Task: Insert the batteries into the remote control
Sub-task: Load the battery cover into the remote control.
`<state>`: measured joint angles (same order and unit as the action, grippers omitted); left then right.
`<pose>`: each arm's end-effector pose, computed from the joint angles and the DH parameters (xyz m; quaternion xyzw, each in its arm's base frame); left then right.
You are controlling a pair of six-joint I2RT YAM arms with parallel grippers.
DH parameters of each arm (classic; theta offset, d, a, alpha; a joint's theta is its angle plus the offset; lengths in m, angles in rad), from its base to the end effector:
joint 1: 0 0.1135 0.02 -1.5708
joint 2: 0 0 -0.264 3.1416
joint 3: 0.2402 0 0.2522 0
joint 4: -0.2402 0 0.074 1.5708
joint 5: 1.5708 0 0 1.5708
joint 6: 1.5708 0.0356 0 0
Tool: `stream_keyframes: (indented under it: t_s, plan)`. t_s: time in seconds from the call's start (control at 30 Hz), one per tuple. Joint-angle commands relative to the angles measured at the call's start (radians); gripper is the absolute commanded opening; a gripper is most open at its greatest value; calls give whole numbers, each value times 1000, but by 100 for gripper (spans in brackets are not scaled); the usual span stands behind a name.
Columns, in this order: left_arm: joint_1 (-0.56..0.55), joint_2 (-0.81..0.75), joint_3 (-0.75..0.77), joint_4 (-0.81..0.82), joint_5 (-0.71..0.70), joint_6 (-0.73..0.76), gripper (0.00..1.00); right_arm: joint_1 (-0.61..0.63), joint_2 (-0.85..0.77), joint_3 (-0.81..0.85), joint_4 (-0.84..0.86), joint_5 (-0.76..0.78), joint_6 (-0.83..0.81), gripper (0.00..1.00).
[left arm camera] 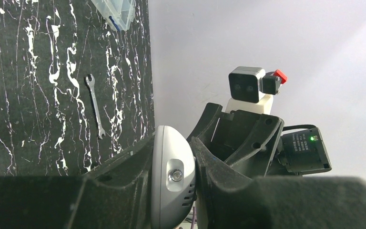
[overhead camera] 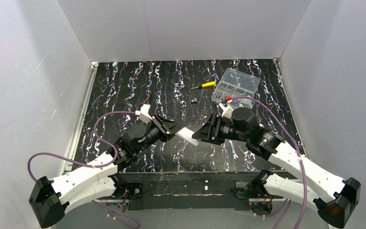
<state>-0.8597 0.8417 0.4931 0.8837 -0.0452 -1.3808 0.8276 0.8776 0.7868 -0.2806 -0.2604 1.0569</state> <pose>0.1246 -0.1422 0.3390 -0.1465 0.4731 -0.7771 0.3883 0.1297 0.1547 0.3148 0.0208 0.8215 0.5157 0.2423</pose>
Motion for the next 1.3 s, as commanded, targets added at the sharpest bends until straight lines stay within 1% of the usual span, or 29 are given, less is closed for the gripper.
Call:
stream_keyframes:
  t_s: [0.0, 0.23, 0.5, 0.83, 0.9, 0.97, 1.07, 1.13, 1.17, 1.2, 1.23, 1.27]
  plan:
    - [-1, -10, 48, 80, -6, -1, 0, -5, -3, -14, 63, -15, 14, 60]
    - [-1, -7, 47, 89, -7, -5, 0, -7, 5, -12, 70, -16, 26, 56]
    - [-1, -5, 51, 92, -5, -4, 0, -10, 26, -1, 72, -20, 29, 55]
    - [-1, 6, 54, 110, 1, -9, 0, -11, 40, 6, 69, -23, 29, 50]
    - [-1, 6, 55, 111, 2, -9, 0, -13, 42, 6, 67, -22, 28, 48]
    - [-1, 4, 52, 110, 2, -9, 0, -13, 45, 7, 66, -23, 29, 43]
    - [-2, 0, 45, 110, -3, -8, 0, -15, 48, 13, 60, -23, 24, 34]
    - [-2, -7, 42, 108, -10, -6, 0, -16, 44, 18, 53, -21, 17, 32]
    - [-1, -10, 41, 107, -11, -5, 0, -17, 42, 18, 50, -20, 13, 32]
    - [-1, -12, 40, 106, -13, -3, 0, -17, 37, 19, 48, -17, 10, 34]
    - [-1, -13, 39, 106, -16, -3, 0, -19, 32, 18, 49, -15, 7, 41]
    - [-1, -14, 38, 107, -19, -3, 0, -19, 25, 17, 49, -10, 6, 51]
